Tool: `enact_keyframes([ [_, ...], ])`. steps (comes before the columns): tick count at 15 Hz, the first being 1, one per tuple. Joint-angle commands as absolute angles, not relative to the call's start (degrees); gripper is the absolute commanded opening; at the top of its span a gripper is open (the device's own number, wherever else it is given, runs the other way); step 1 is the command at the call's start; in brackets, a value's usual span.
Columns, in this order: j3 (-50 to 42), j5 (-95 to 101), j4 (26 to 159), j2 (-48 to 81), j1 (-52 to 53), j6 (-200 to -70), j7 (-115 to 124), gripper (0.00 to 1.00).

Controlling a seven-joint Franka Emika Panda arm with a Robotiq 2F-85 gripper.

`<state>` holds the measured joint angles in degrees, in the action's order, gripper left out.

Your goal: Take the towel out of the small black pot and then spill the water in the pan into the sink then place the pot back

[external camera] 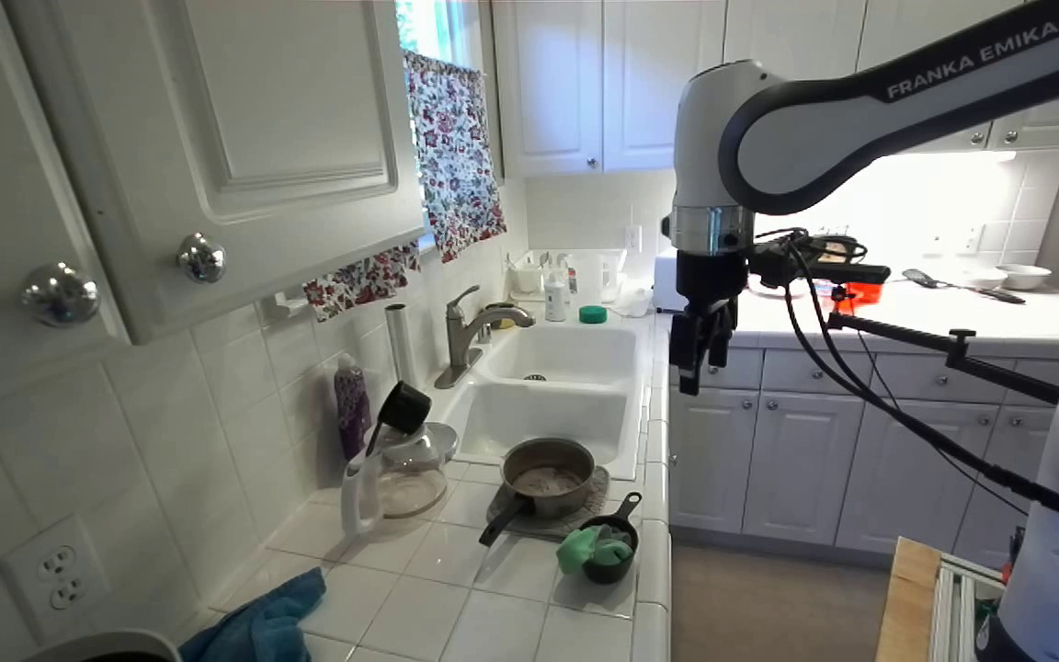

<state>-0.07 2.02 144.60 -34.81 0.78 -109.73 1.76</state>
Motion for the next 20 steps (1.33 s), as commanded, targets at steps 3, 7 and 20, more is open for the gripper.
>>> enact_keyframes([
  [3,0.2,1.8,144.5,-34.8,0.4,-109.6,1.6,1.00],
  [7,1.1,2.4,146.1,-33.2,1.0,-114.9,1.7,1.00],
  [20,6.0,3.3,145.8,-8.3,3.5,-130.8,4.9,0.96],
])
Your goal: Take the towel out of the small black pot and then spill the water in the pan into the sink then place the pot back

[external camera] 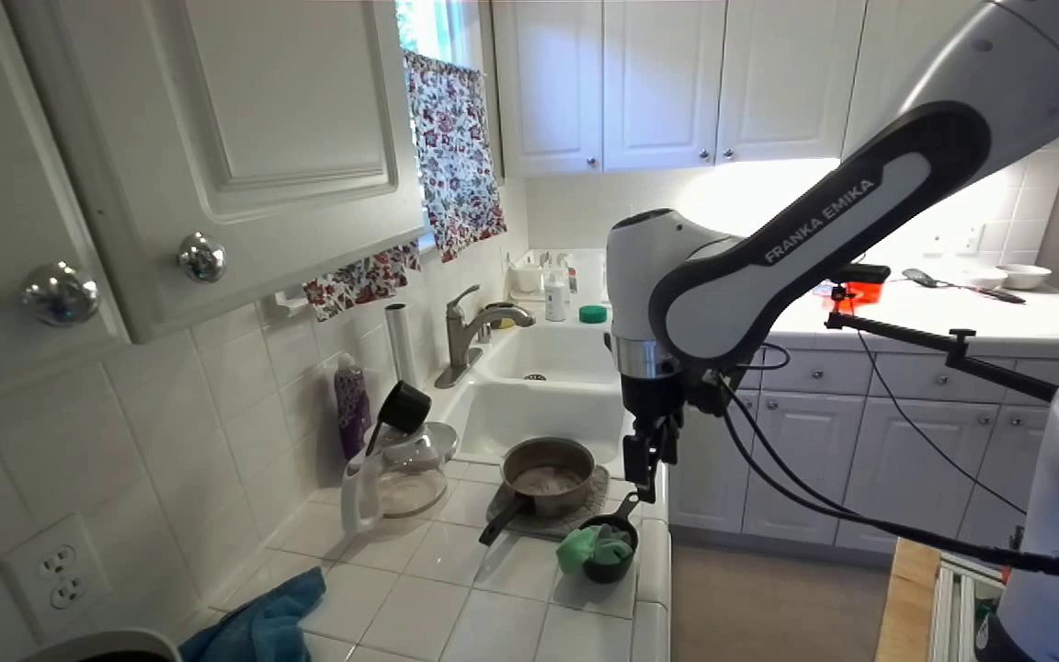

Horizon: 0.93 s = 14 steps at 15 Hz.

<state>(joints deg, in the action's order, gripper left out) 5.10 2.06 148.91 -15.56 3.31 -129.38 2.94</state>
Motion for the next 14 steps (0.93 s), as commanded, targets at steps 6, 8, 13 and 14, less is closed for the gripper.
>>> enact_keyframes([
  [6,7.3,8.0,140.4,2.0,4.5,-131.1,8.5,1.00],
  [8,7.0,9.3,138.0,5.0,5.2,-131.0,9.4,1.00],
  [13,6.9,9.4,133.9,9.2,6.9,-130.3,9.3,0.73],
  [14,6.9,9.3,133.3,9.6,7.2,-130.1,9.1,0.68],
])
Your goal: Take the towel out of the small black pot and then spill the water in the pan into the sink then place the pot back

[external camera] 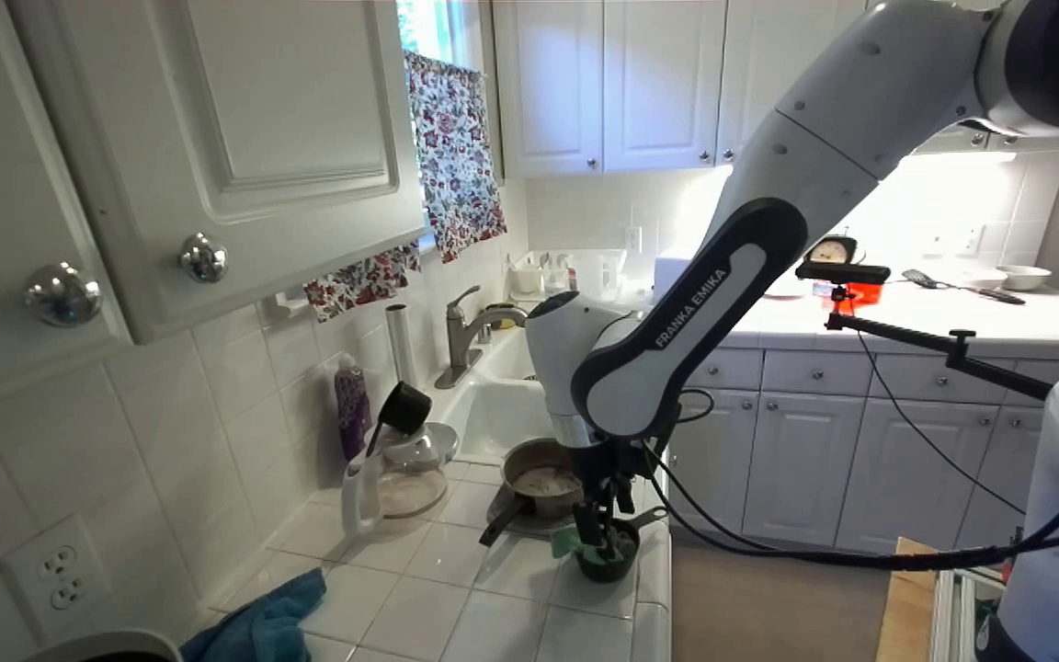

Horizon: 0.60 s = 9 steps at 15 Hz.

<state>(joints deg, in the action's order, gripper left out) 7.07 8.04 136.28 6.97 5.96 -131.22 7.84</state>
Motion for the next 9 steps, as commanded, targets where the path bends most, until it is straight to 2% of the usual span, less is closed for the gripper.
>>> enact_keyframes([
  [1,6.9,9.3,133.0,9.8,7.6,-130.1,9.0,0.59],
  [9,6.7,9.0,132.2,9.7,8.4,-130.2,8.2,0.03],
])
